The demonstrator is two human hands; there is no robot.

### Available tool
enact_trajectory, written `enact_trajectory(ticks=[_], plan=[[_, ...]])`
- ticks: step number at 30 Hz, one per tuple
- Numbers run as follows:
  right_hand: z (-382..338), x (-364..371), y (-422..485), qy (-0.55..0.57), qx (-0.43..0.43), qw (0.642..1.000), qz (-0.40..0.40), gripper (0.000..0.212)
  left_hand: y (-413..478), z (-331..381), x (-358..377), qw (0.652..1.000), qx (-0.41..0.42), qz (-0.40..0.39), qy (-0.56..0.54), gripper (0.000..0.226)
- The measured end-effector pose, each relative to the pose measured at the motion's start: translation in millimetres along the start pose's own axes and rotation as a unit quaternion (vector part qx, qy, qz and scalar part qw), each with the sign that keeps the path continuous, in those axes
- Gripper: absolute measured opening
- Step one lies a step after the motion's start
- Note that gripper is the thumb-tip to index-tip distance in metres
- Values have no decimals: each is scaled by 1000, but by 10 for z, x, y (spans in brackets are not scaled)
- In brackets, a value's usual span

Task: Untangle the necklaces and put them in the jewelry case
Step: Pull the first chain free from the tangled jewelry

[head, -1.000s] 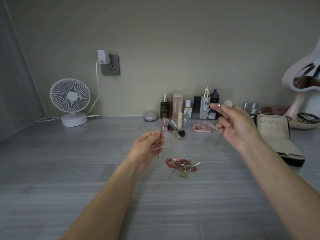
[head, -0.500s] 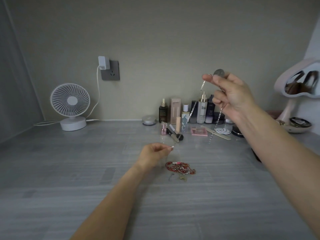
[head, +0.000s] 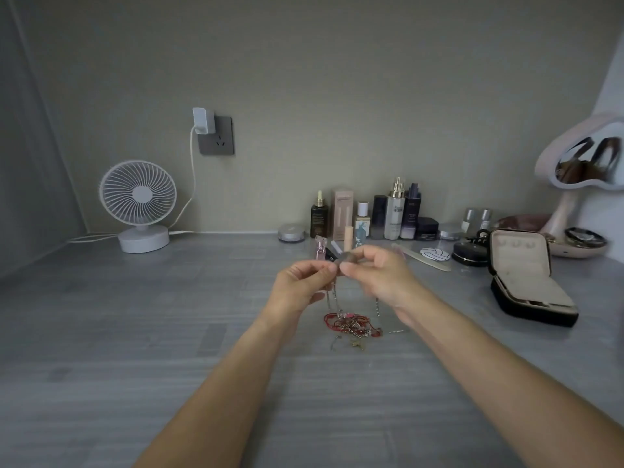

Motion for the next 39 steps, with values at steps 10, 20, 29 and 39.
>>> enact_trajectory(ticks=[10, 20, 29, 39], plan=[[3, -36, 28, 36, 6, 997, 67, 16, 0, -40, -13, 999, -46, -1, -10, 5], [-131, -254, -3, 66, 4, 995, 74, 18, -42, -137, 121, 990, -113, -89, 15, 17], [-234, -269, 1, 72, -17, 995, 66, 16, -50, -219, 206, 989, -72, -83, 96, 17], [-272, -279, -19, 81, -24, 994, 62, 16, -32, -216, 215, 990, -58, -49, 115, 17]])
Point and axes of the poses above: each hand's wrist, its own y-axis towards the middle knuckle, its own x-axis out of the palm, z = x × y, the point moved 2 cm from there along y, towards the middle knuckle, and after that the axes turned 6 degrees about -z, right-handed, at the moved point
